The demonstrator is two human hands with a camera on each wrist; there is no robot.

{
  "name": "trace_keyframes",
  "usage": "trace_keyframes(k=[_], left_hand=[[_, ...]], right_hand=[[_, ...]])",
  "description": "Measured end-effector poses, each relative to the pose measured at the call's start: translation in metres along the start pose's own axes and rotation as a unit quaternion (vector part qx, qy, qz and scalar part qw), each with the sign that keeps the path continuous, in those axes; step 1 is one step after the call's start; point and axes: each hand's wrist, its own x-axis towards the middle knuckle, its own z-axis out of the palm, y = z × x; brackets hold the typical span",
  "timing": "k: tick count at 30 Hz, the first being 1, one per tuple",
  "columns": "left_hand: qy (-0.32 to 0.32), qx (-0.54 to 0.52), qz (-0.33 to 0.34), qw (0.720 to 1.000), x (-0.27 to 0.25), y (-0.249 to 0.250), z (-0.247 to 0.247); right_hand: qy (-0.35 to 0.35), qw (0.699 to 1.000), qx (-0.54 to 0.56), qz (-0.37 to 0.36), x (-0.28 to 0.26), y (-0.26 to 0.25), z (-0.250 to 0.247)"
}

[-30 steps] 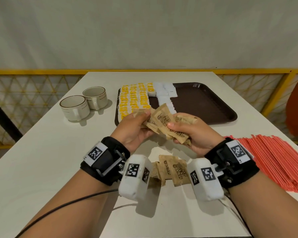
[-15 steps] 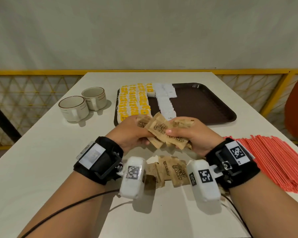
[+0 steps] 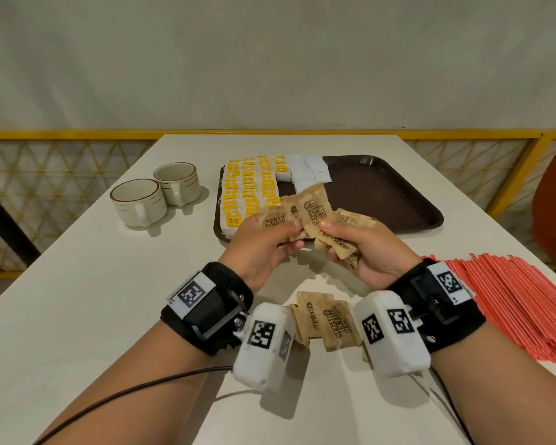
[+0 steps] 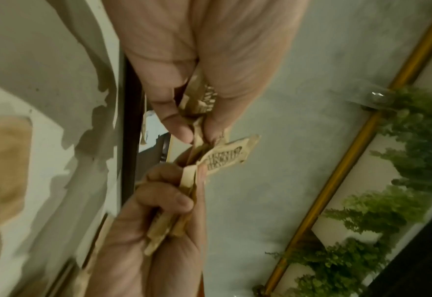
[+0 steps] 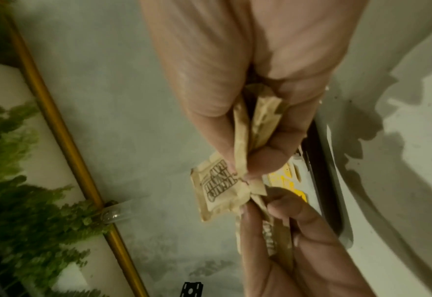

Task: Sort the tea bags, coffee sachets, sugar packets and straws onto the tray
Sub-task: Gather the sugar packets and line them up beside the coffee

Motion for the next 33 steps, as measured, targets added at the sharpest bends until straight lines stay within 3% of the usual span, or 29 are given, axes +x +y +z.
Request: trace_keyframes(k=[3, 6, 9, 13, 19, 27, 33], left_hand=[[0.029, 0.066, -0.017, 0.997, 0.003, 0.007, -0.008], [-0.026, 0.164, -0.075, 0.983, -0.001, 0.015, -0.017], [-0.075, 0.179, -0.084, 0.977, -0.005, 0.016, -0.015], [-0.021, 0.010, -0.088, 0.996, 0.003, 0.012, -0.008], [0.002, -0.178, -0.133, 0.975, 0.001, 0.005, 0.006], [0.027, -0.210, -0.111, 0.971, 0.000, -0.003, 0.014], [0.049, -0.304, -0.136, 0.942, 0.012, -0.009, 0.003]], right_hand=[[-0.001, 0.999, -0.029, -0.018, 0.000, -0.003, -0.002], [-0.043, 0.997, -0.065, -0.017, -0.003, -0.007, -0.006], [-0.086, 0.984, -0.157, -0.007, -0.007, -0.004, -0.007], [-0.050, 0.994, -0.096, -0.005, -0.006, -0.006, -0.006], [-0.001, 1.000, 0.010, 0.019, -0.003, -0.001, 0.001], [-0.024, 0.998, 0.022, 0.045, 0.000, 0.010, 0.007], [-0.019, 0.996, 0.082, 0.042, 0.001, 0.007, 0.006]])
